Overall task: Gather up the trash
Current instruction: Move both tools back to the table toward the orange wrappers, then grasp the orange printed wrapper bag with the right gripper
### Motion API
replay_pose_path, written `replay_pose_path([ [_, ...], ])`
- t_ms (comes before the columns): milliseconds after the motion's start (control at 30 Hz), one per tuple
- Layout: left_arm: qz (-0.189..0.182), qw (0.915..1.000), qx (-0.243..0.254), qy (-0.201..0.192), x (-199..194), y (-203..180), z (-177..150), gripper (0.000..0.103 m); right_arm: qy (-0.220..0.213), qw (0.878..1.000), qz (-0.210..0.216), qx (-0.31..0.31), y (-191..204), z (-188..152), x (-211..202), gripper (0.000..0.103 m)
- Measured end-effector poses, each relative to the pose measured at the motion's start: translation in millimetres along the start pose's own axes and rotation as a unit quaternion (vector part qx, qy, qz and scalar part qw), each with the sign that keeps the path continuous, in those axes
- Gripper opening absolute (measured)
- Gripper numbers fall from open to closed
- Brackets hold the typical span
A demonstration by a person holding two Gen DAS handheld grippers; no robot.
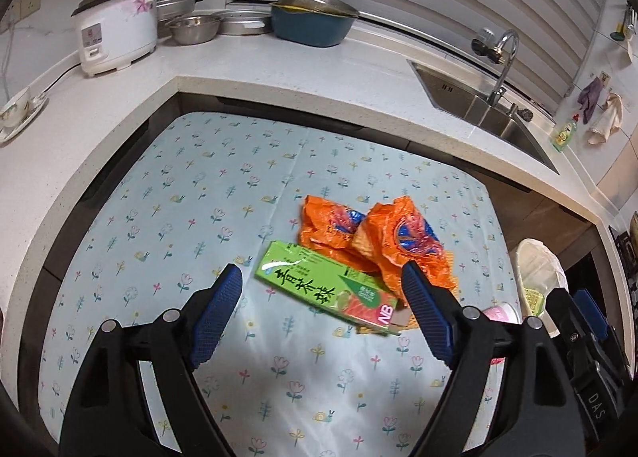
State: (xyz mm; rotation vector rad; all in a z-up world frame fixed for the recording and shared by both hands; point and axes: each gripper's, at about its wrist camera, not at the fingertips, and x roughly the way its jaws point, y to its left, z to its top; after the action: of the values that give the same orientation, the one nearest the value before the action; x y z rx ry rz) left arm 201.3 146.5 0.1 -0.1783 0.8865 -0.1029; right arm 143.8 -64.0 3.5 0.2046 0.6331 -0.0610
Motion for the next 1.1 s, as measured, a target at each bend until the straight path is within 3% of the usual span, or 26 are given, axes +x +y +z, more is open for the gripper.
replay_pose_path([
  [400,0.014,0.9985,-0.03,0.043,28,39,-16,0.078,0.044,0.999,0.009,-0.004,30,-21,45,0.078],
  [900,0.033,0.9981,0.044,0.03,63,19,1,0.078,0.086,0.996,0.004,0.018,25,-22,112,0.078],
  [1100,0.047,0.997,0.055,0.027,78,18,9,0.078,0.097,0.995,0.008,0.017,29,-21,139,0.084],
])
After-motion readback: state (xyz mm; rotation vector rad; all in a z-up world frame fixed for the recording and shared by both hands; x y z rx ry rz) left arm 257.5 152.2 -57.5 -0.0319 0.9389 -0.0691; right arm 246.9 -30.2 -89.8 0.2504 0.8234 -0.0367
